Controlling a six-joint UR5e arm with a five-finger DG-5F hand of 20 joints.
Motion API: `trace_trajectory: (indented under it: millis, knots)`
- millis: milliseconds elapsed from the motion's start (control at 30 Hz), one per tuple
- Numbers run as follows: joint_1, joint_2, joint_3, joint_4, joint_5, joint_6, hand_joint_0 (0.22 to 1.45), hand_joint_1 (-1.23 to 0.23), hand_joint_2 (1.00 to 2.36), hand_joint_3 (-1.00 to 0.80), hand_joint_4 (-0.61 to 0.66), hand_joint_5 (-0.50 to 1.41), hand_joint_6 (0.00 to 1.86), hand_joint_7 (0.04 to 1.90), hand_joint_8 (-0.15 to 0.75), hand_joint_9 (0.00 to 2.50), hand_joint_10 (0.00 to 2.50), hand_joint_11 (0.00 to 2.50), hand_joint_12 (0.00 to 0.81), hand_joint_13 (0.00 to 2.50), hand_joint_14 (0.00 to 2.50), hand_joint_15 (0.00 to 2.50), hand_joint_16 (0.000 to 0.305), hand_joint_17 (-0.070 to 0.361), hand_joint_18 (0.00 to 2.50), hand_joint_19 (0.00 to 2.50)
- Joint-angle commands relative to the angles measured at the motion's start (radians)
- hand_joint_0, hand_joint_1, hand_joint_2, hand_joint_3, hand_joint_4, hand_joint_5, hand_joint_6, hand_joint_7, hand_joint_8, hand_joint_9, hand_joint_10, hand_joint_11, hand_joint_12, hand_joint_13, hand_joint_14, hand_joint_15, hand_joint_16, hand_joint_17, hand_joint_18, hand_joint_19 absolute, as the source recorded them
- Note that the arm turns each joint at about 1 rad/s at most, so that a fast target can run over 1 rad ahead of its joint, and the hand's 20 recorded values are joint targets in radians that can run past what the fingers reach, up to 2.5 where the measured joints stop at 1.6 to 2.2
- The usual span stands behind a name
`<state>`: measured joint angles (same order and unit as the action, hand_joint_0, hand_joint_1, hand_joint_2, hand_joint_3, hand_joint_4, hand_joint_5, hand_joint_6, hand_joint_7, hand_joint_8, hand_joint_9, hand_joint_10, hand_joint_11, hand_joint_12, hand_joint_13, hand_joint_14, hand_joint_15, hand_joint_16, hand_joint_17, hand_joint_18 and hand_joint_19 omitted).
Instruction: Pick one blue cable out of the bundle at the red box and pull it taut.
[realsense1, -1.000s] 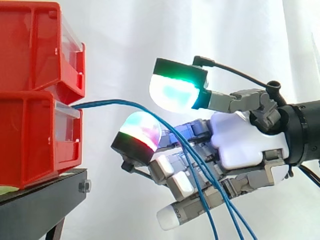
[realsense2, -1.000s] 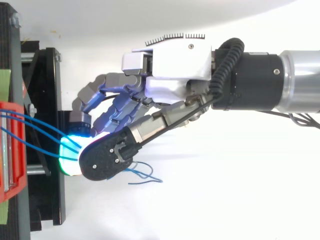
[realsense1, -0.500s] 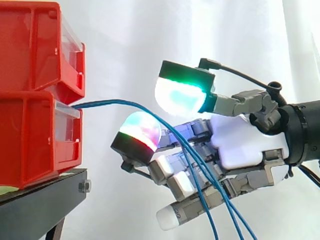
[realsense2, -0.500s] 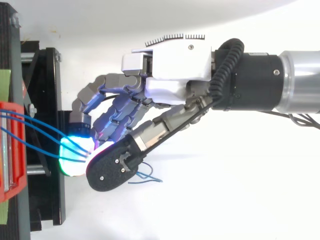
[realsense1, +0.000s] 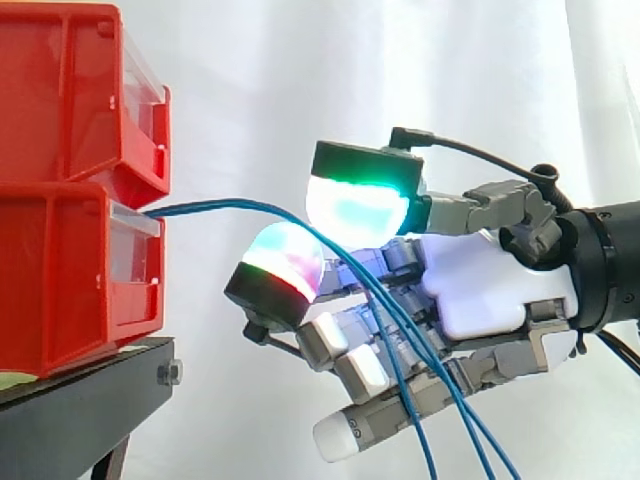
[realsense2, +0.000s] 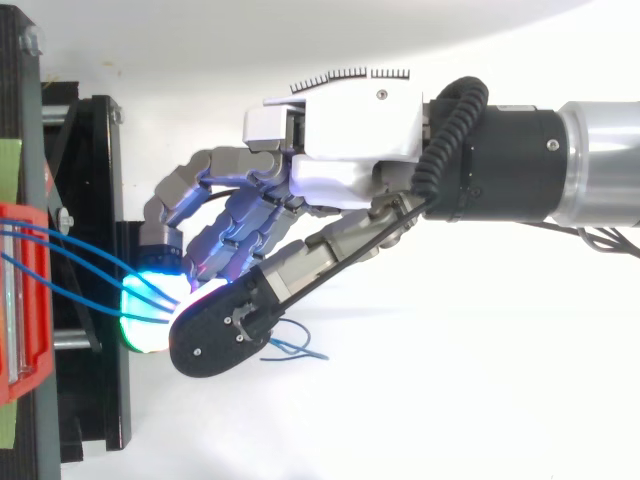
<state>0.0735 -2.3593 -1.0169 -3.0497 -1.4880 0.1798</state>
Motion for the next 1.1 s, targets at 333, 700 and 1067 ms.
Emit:
trace_trajectory:
  millis: [333,700,1067]
  knots:
    - [-0.001,0.0,-0.002,0.0,0.0,-0.013,0.71,-0.81,1.01,-0.41,0.09,-0.22,0.94,0.82,0.338,0.76,0.01,1.0,0.4,1.02,0.02,0.65,0.053,0.12,0.6,0.22]
    - [-0.001,0.0,-0.002,0.0,0.0,-0.016,0.63,-0.87,1.0,-0.5,0.14,-0.21,0.93,0.85,0.329,0.78,0.01,1.01,0.396,1.03,0.02,0.67,0.053,0.119,0.64,0.23]
    - [-0.001,0.0,-0.002,0.0,0.0,-0.019,0.61,-0.61,1.01,-0.44,0.14,-0.2,0.92,0.87,0.348,0.84,0.01,1.03,0.408,1.03,0.02,0.68,0.054,0.121,0.61,0.29]
